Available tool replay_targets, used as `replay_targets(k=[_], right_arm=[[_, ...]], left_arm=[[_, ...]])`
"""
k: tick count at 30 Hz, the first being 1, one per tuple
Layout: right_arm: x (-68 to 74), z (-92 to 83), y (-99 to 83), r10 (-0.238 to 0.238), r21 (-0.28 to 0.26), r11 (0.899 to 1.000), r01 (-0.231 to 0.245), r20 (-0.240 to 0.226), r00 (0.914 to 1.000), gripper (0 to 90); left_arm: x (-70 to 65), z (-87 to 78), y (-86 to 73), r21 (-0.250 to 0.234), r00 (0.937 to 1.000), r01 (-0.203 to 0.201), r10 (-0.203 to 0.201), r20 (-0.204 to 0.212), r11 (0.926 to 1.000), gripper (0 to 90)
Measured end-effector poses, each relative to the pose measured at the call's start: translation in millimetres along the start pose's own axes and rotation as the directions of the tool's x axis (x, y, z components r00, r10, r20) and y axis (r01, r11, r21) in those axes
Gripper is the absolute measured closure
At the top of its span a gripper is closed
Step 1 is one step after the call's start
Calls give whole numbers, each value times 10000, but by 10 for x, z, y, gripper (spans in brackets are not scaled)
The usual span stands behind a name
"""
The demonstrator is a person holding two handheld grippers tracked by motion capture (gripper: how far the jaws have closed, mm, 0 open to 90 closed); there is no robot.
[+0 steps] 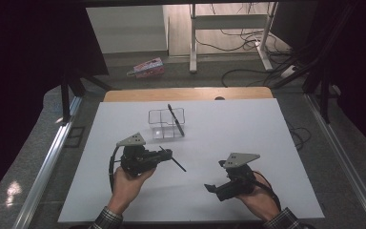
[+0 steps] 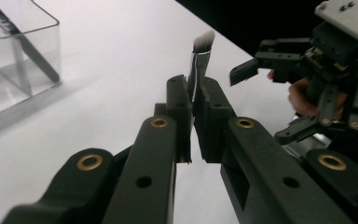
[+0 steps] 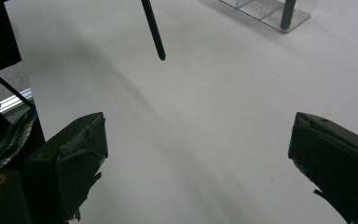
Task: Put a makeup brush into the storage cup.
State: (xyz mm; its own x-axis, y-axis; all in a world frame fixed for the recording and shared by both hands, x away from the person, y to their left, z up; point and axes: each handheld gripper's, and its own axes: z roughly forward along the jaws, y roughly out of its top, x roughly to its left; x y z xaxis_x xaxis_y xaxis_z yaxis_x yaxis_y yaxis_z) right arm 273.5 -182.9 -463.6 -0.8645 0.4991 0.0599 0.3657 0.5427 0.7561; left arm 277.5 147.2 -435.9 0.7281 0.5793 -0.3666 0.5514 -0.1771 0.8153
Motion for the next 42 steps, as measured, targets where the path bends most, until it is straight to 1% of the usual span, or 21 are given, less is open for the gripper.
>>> replay_targets(k=[2,6,10,15,19,22,24,25,27,33,35,38,40,42], right_arm=[[-9,-18,-8,14,2,10000,-14,28,10000,42],[-28,-62,-31,100,78,9999,-100,-31,9999,42],[-46,-105,-50,168,96,9998,-168,-12,9999,41],[-67,-134,-82,245,139,9996,-246,53,9997,29],[-90,-161,-116,287,189,9994,-290,155,9995,19],[-118,-180,-144,398,200,9990,-402,195,9990,13],[-138,-194,-161,469,186,9987,-473,254,9986,9],[-148,-201,-169,484,191,9986,-489,260,9985,7],[-160,-211,-185,567,233,9981,-573,260,9981,4],[-195,-229,-240,608,494,9968,-625,358,9975,0],[-209,-240,-259,671,532,9962,-693,415,9969,0],[-232,-264,-285,819,498,9952,-842,470,9955,0],[-249,-277,-304,901,521,9943,-927,511,9946,0],[-262,-287,-321,942,521,9939,-970,539,9941,0]], left_arm=[[4,-7,9,6,10000,10,-10,-47,10000,851],[4,-24,21,74,9996,-120,122,-250,9999,851],[10,-33,27,75,9993,-160,162,-333,9998,851],[17,-45,38,210,9975,-318,331,-629,9993,851],[27,-54,45,248,9956,-358,378,-857,9990,851],[44,-57,59,253,9949,-389,411,-925,9989,851],[53,-54,72,295,9935,-506,533,-1003,9983,850],[52,-50,76,268,9932,-475,501,-1054,9985,850],[60,-45,89,282,9920,-538,566,-1128,9982,850],[69,-34,150,324,9885,-738,774,-1303,9967,850],[70,-34,180,255,9872,-856,882,-1327,9960,850],[64,-22,227,336,9833,-1037,1075,-1468,9940,850],[72,-9,250,316,9834,-1035,1070,-1465,9941,851],[83,7,269,337,9813,-1103,1142,-1548,9933,850]])
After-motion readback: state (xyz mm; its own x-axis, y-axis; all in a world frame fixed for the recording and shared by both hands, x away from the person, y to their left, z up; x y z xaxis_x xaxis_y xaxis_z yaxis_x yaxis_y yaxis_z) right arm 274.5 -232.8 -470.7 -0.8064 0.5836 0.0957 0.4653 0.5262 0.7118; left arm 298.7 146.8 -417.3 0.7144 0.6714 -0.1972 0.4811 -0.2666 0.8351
